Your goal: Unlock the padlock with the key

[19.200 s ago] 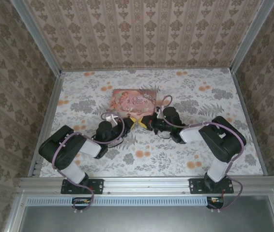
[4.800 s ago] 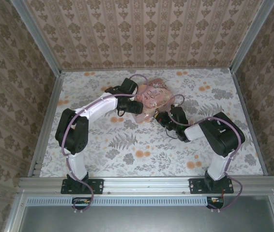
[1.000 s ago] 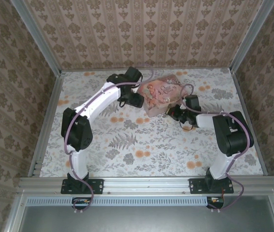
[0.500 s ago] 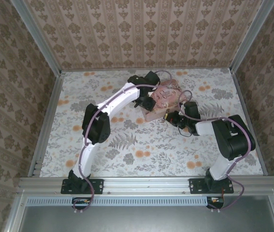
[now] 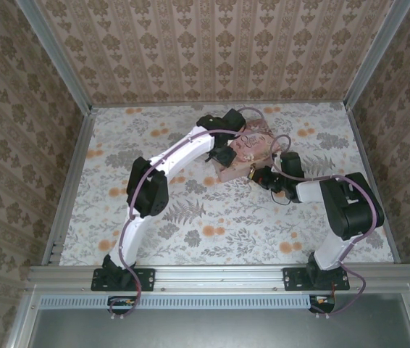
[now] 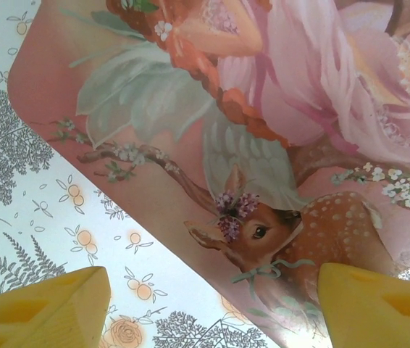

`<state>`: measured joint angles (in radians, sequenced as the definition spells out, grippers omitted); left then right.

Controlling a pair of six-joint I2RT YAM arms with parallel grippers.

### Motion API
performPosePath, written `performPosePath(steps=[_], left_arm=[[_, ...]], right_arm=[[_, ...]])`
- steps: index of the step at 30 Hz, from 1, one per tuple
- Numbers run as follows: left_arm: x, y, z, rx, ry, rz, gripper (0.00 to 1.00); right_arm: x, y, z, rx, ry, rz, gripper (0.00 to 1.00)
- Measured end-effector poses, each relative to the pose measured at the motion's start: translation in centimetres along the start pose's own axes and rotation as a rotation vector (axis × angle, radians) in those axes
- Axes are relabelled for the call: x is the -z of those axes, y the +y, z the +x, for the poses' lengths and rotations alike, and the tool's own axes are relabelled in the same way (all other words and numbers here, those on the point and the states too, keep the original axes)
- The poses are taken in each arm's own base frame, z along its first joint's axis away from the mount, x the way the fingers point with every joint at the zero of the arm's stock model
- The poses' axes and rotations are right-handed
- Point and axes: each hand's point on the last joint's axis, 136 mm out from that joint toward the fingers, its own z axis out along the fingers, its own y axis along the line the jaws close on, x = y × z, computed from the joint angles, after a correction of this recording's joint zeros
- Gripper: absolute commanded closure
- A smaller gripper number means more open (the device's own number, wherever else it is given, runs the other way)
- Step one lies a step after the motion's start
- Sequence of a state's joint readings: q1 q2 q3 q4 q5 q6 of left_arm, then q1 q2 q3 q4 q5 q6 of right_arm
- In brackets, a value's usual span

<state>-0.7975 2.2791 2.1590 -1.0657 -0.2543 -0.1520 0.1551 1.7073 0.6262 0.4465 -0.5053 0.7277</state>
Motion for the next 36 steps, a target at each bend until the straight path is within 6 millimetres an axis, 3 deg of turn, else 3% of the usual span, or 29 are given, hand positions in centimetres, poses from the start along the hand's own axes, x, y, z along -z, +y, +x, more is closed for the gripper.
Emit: performPosePath(steps=[8, 22, 36], left_arm=[[-0.3, -0.5, -0.4, -0.011, -0.014, 0.003, 0.26], [-0.6, -0.9, -0.4, -0.022, -0.018, 0.012, 0.29], [-0.8, -1.9, -1.3, -0.019, -0.052, 0.047, 0.30]], right_arm=[[0.6, -0.2, -0.2, -0.019, 0.017, -0.043, 1.00], [0.6, 0.4, -0.4, -0.260, -0.017, -0.174, 1.00], [2.2, -0.4, -1.5, -0.200, -0.069, -0.015, 1.00]])
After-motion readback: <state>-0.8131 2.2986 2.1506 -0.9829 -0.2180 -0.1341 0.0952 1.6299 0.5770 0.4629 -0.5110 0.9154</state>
